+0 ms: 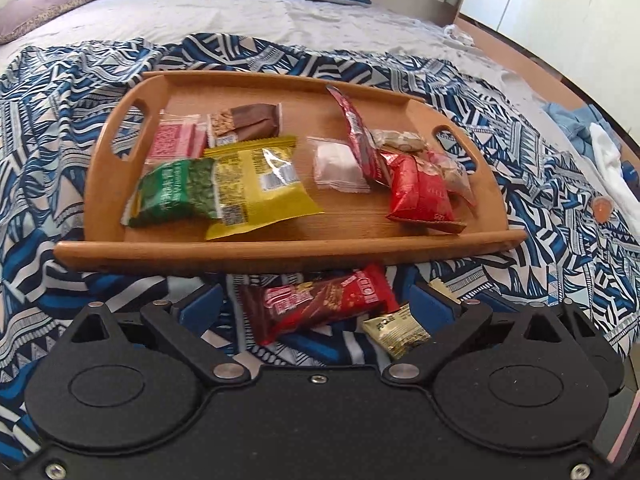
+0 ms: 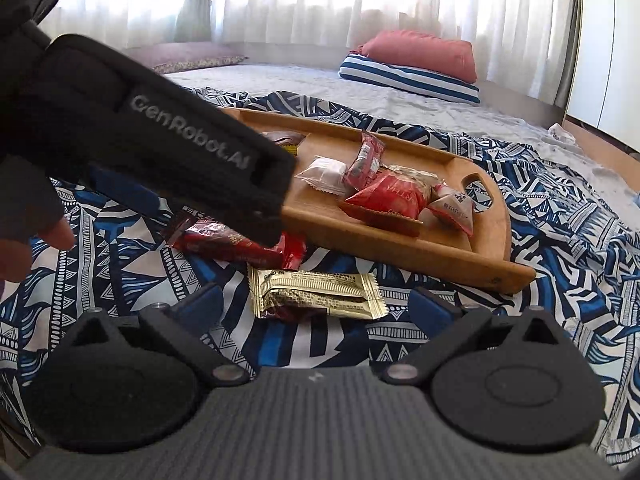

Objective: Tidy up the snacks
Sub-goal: 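Grasp the red chocolate bar with the left tool while the right tool grasps the gold foil packet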

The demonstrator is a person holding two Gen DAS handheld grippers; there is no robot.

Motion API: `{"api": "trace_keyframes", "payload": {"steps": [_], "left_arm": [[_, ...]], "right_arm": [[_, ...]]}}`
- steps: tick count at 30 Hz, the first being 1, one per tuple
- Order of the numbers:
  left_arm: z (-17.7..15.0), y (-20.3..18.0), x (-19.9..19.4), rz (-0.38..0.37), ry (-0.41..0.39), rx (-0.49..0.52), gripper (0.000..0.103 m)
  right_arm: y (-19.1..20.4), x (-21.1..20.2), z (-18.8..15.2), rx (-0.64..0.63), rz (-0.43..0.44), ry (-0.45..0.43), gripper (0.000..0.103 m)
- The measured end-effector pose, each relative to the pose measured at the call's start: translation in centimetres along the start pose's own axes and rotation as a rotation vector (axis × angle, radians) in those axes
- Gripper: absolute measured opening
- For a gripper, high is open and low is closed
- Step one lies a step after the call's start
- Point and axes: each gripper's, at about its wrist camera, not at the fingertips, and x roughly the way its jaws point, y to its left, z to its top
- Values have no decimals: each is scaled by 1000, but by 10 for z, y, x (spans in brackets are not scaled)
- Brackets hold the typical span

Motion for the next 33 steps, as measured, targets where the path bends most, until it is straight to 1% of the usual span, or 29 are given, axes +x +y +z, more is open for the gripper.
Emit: {"api": "trace_keyframes", "payload": {"steps": [3,5,6,7,9,10,15,21,25,33], "left_arm": [[3,-5,11,-3,46,2,99],[3,-5,17,-5,63,-17,92],[3,-6,18,1,60,-21,82],[2,-6,18,8,55,-13,75],[2,-7,16,7,47,3,67],[2,-7,15,9,44,12,66],[0,4,5,-11,45,-9,65],[-6,20,-13,-4,27,-19,65],[-11,26,-25,27,-2,10,65],[-19,33,-41,44,-46,46,66]], "right_arm": [[-3,1,-1,13,9,1,103],[-5,3,-1,22,15,4,103],[-6,3,-1,26,18,5,103],[-7,3,-1,30,20,6,103],[-8,4,-2,36,24,8,103],[-8,4,-2,38,26,9,103],[-11,9,-1,41,29,13,103],[-11,11,-1,44,36,23,103],[-13,14,1,53,43,34,103],[-13,19,7,54,50,70,103]]}}
